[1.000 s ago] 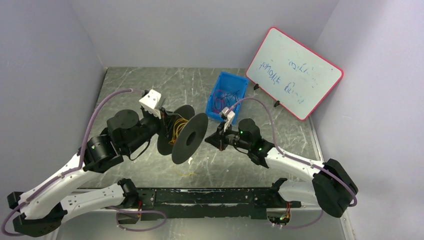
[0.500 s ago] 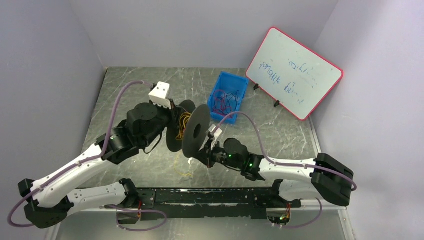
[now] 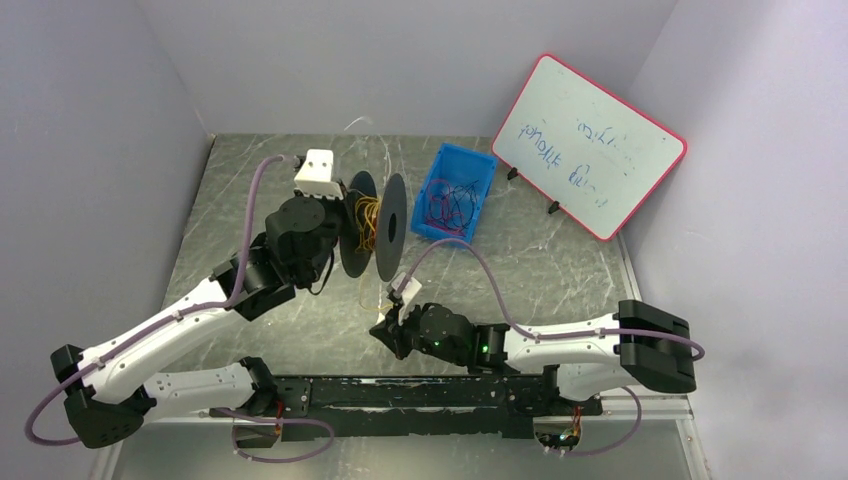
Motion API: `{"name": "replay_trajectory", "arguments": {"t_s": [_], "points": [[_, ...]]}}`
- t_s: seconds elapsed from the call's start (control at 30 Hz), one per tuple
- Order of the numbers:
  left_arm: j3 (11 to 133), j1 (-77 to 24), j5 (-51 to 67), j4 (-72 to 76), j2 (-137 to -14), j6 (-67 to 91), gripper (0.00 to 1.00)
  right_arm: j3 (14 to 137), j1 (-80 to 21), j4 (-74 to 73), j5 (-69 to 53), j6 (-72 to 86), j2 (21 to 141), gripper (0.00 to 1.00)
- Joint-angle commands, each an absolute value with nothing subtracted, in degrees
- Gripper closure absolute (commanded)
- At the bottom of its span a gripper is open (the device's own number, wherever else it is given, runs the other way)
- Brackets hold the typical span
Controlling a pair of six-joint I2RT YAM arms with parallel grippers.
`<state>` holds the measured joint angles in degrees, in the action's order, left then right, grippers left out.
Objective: Wrap the cables
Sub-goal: Wrap the cable around the cable reel.
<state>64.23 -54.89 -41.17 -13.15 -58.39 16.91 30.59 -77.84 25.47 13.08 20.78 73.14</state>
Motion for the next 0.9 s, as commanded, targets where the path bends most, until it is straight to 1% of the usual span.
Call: {"name": "replay_trajectory", "arguments": {"t_s": [0.0,0.13,0.3,0.33,0.47,0.63,0.8,0.87], "points": [[65.1,-54.7,-44.6,-5.3,-58.1,16.1,0.93,33.3,-79.6,23.8,19.7,20.4,73.2,1.00],[64.7,-54.7,-45.2,-4.8,-57.6,15.0,0.93,34.4,-80.7,20.5,21.8,19.9,70.6,1.00],[64.2,-54.7,-44.8,-4.9,-56.5,13.7,0.93,35.1,-81.0,13.6,26.5,18.5,64.0,1.00],[64.2,-54.7,-44.4,-5.0,-56.4,13.6,0.93,35.3,-81.0,12.3,27.4,18.1,62.7,0.98],[64.1,-54.7,-42.2,-6.2,-55.9,13.1,0.93,37.2,-81.0,6.9,30.1,15.9,57.4,0.85],[63.7,-54.6,-38.7,-8.5,-55.3,12.9,0.93,42.1,-80.9,-0.6,33.4,12.2,52.9,0.73],[64.4,-54.7,-34.7,-12.9,-55.0,12.9,0.93,48.0,-80.5,-7.6,34.1,7.3,52.3,0.61],[64.5,-54.7,-32.9,-14.1,-54.5,12.6,0.93,51.2,-79.3,-11.3,34.3,6.2,53.3,0.58]]}}
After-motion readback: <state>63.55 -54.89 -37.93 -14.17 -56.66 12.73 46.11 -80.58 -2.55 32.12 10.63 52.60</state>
